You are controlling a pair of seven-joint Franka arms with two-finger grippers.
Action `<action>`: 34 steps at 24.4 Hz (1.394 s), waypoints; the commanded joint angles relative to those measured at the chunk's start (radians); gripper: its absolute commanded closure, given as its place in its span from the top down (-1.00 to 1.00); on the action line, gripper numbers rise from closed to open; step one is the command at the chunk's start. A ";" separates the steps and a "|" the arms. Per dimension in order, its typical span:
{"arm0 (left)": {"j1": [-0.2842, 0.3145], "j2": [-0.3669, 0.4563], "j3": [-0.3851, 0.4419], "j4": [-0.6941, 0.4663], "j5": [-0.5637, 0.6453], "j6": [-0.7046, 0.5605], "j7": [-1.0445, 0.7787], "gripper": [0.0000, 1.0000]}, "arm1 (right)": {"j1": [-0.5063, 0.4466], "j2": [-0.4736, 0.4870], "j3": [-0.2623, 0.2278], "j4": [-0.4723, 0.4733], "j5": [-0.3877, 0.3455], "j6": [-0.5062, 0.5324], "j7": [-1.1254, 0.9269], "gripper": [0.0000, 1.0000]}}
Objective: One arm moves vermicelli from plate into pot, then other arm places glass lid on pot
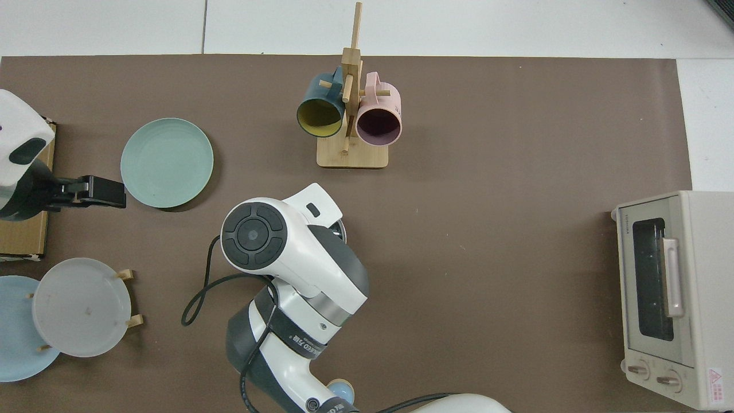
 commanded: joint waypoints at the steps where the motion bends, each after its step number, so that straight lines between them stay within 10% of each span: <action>1: 0.015 -0.003 -0.009 0.007 -0.007 -0.016 -0.007 1.00 | -0.004 -0.024 0.007 -0.055 0.007 0.030 0.029 -1.00; 9: 0.015 -0.003 -0.009 0.007 -0.007 -0.016 -0.007 1.00 | -0.007 -0.024 0.006 -0.055 0.055 0.028 0.019 -0.89; 12: 0.015 -0.003 -0.009 0.007 -0.007 -0.016 -0.009 1.00 | -0.010 -0.024 0.006 -0.056 0.056 0.022 0.028 0.80; 13: 0.015 -0.003 -0.009 0.007 -0.007 -0.016 -0.007 1.00 | -0.010 -0.024 0.006 -0.056 0.056 0.018 0.028 0.99; 34: 0.015 -0.003 -0.009 0.007 -0.007 -0.016 -0.007 1.00 | -0.140 -0.105 -0.002 0.017 0.012 -0.016 -0.003 1.00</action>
